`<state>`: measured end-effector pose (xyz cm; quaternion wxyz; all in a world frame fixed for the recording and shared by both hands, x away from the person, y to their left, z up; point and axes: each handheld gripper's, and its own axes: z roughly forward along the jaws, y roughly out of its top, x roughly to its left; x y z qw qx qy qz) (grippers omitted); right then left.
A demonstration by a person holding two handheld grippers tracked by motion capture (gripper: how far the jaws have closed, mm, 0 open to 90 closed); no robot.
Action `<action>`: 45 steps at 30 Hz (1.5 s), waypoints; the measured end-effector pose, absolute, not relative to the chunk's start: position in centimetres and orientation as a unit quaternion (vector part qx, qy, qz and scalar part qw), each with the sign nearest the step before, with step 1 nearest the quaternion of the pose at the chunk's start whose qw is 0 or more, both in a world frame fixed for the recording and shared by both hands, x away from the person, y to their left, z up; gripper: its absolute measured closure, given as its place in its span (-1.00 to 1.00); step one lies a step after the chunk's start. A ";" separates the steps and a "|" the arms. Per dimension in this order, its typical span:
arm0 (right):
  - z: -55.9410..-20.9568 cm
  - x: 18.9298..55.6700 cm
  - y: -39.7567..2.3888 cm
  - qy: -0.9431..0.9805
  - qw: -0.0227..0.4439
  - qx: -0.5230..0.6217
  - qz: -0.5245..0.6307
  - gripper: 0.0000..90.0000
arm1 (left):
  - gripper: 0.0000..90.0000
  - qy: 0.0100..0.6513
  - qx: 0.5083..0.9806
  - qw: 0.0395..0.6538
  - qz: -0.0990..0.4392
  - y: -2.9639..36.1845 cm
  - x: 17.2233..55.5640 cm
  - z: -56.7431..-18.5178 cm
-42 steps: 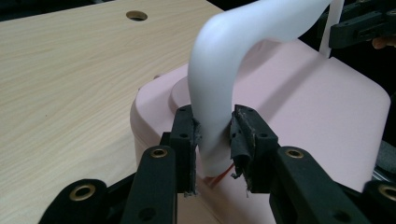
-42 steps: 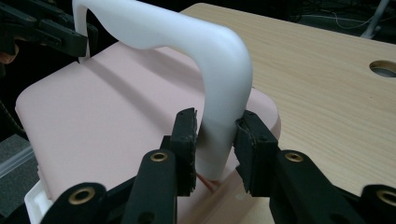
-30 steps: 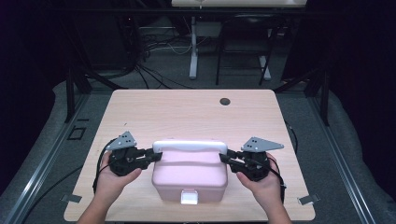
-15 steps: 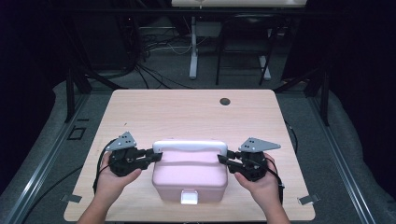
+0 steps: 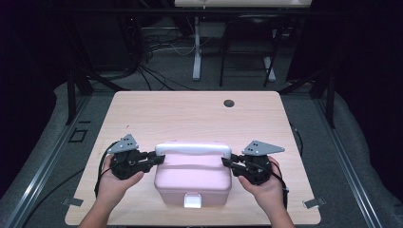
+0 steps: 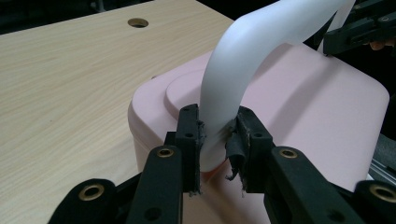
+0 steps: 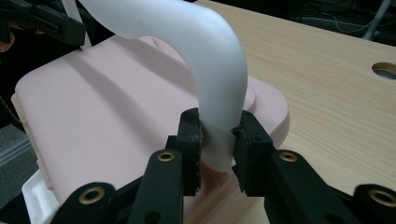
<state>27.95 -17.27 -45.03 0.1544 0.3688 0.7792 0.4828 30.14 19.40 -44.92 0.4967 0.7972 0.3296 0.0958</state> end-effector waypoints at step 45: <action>-41.8 29.6 -17.5 0.769 0.133 0.385 0.493 0.65 | 0.64 0.354 0.773 0.519 0.086 19.5 31.9 -42.0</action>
